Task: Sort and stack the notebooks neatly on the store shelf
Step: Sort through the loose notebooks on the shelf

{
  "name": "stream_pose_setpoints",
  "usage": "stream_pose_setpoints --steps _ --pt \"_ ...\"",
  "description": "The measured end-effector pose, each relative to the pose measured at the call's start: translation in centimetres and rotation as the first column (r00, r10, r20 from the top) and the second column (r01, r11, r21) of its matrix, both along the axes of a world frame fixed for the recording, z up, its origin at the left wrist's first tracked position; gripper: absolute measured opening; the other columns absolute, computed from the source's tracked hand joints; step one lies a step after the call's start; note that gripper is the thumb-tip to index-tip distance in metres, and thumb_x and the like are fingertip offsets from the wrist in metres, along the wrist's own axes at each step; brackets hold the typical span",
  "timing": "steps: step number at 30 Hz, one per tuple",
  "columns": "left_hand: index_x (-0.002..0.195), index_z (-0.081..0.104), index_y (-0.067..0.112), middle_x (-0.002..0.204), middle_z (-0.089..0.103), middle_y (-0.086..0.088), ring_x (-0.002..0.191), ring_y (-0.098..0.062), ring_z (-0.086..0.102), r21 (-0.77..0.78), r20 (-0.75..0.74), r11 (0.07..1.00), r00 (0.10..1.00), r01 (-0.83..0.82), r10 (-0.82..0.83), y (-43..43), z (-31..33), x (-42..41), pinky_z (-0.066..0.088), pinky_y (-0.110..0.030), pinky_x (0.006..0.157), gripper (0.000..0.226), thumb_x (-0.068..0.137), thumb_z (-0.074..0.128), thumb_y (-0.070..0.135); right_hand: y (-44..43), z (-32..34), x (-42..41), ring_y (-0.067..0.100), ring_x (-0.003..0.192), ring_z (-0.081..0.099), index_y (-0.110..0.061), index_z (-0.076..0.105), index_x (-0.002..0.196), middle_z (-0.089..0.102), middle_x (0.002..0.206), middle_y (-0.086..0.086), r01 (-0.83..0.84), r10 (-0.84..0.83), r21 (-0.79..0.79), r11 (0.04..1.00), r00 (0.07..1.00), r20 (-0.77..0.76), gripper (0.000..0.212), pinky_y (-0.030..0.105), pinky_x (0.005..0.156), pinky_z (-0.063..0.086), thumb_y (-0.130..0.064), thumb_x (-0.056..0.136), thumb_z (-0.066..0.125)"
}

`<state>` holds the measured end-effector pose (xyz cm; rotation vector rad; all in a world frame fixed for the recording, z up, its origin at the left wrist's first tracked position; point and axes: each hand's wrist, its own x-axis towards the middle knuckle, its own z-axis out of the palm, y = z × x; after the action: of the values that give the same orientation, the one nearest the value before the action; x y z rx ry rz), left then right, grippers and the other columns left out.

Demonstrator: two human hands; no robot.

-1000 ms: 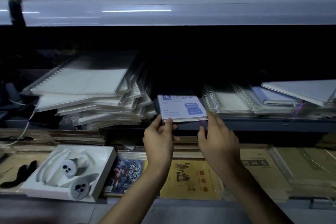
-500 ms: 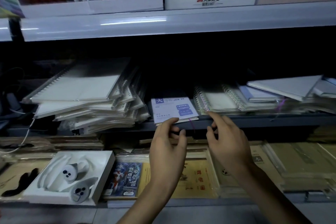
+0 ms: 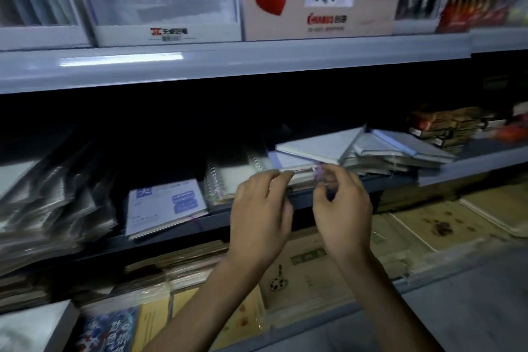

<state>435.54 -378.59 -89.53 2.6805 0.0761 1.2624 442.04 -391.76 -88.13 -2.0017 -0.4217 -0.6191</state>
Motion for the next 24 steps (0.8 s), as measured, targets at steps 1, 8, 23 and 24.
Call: stream_pose_setpoints --steps 1,8,23,24 --pt "0.143 0.056 0.015 0.133 0.061 -0.006 0.123 -0.026 0.053 0.055 -0.014 0.998 1.0 0.01 -0.009 -0.5 0.6 1.5 0.04 -0.039 0.101 0.051 0.094 0.051 0.021 -0.5 0.1 0.4 0.016 0.092 0.064 -0.022 0.066 0.123 0.064 0.111 -0.002 0.015 -0.014 0.008 1.0 1.0 -0.021 0.027 0.027 0.074 0.047 -0.016 0.097 0.061" --pt "0.138 0.058 0.013 0.125 0.06 -0.012 0.107 -0.035 0.057 0.276 -0.084 0.961 0.995 -0.026 0.051 -3.3 1.5 8.6 0.043 -0.043 0.087 0.062 0.078 0.075 0.011 -3.1 1.0 2.5 0.006 0.087 0.064 -0.025 0.068 0.108 0.067 0.096 -0.011 0.078 0.018 0.273 0.959 0.943 -0.332 0.02 0.027 0.077 0.054 -0.011 0.095 0.062" --pt "0.113 0.069 0.016 0.088 0.053 -0.004 0.078 -0.028 0.053 0.34 -0.03 0.94 0.999 -0.006 0.017 -3.5 3.3 6.4 0.024 -0.038 0.07 0.046 0.068 0.077 0.008 -4.0 3.0 2.8 0.023 0.103 0.072 -0.016 0.066 0.123 0.075 0.111 0.01 0.015 0.496 0.709 0.706 0.704 -0.509 0.028 0.036 0.094 0.056 -0.029 0.107 0.048" --pt "0.115 0.069 0.016 0.088 0.053 -0.004 0.078 -0.028 0.052 0.324 -0.023 0.946 1.0 0.004 0.004 -3.6 3.1 5.8 0.021 -0.037 0.07 0.048 0.069 0.08 0.007 -3.8 2.9 2.5 0.021 0.104 0.072 -0.019 0.069 0.12 0.076 0.111 0.007 0.001 0.503 0.706 0.709 0.7 -0.507 0.028 0.036 0.096 0.055 -0.035 0.106 0.051"
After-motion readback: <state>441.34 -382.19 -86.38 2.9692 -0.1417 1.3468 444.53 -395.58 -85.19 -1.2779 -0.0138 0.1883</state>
